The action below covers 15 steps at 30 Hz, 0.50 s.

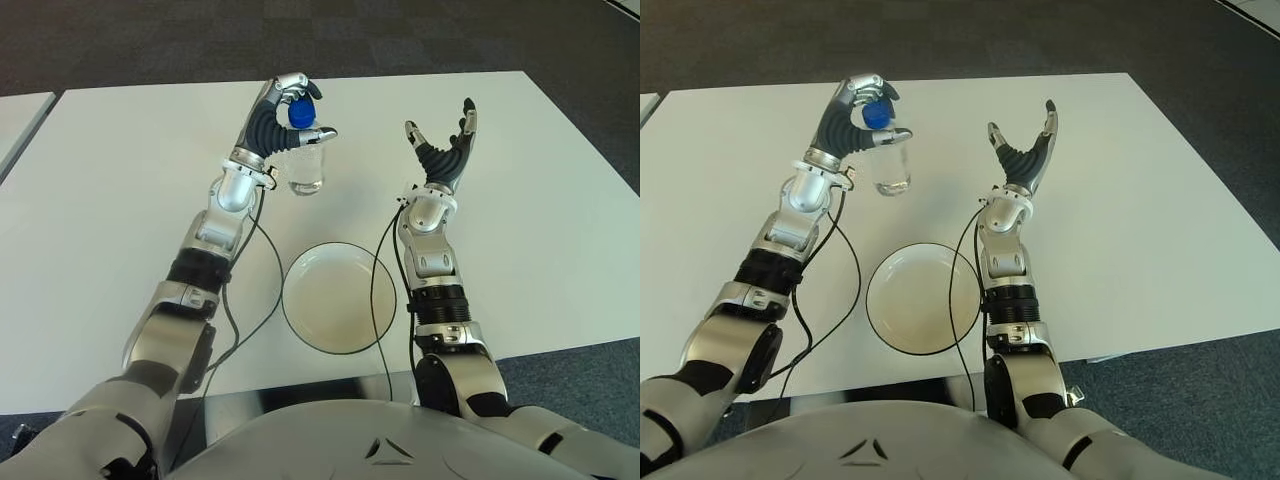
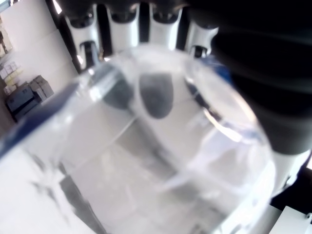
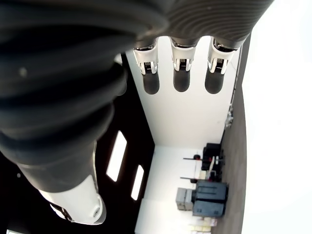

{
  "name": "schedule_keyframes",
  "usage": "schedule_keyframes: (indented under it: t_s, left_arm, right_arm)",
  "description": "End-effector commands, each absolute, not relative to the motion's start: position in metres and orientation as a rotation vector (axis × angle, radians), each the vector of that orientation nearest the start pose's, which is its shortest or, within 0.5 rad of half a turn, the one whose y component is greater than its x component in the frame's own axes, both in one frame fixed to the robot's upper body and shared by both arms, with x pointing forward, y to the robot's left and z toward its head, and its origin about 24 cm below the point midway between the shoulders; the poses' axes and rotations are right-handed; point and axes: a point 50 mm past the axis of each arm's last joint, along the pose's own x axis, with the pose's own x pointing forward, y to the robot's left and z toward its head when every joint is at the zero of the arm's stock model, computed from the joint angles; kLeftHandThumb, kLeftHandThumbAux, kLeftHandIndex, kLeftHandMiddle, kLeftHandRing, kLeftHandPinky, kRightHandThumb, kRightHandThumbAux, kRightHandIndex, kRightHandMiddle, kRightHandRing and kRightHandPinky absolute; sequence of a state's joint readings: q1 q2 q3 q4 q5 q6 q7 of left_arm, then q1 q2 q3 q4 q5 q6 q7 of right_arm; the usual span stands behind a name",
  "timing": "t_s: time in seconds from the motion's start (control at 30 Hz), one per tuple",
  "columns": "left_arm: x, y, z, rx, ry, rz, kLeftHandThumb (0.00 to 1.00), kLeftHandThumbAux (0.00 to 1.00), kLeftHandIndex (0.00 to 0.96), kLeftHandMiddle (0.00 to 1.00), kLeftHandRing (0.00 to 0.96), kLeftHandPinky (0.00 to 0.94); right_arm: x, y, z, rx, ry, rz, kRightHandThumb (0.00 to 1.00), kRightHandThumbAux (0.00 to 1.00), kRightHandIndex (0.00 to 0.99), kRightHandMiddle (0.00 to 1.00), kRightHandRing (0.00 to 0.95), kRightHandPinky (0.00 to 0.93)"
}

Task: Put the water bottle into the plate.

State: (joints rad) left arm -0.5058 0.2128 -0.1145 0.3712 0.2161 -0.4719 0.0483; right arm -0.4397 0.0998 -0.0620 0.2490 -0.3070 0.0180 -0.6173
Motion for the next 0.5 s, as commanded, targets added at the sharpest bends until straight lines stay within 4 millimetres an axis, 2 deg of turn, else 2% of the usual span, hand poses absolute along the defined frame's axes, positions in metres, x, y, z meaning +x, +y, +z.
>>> schedule_keyframes:
  t_s: [0.03,0.13,0.5]
  left_arm:
    - [0.308,0.122,0.14,0.388,-0.611,-0.243,0.748,0.698,0.443,0.897,0.887,0.821]
    - [0.29,0.124,0.143,0.353,-0.603,-0.297,0.748,0.698,0.443,0.894,0.886,0.823]
    - [0.255,0.131,0.149,0.354,-0.575,-0.383,0.75,0.697,0.444,0.884,0.882,0.827]
  right_arm:
    - [0.321,-0.132,0.1,-0.132,-0.194,-0.558,0.339,0.826,0.089,0.005,0.0,0.0]
    - [0.321,-0.131,0.099,-0.127,-0.194,-0.562,0.339,0.816,0.089,0.006,0.0,0.0]
    - [0.322,-0.131,0.098,-0.125,-0.201,-0.562,0.326,0.785,0.085,0.009,0.0,0.0]
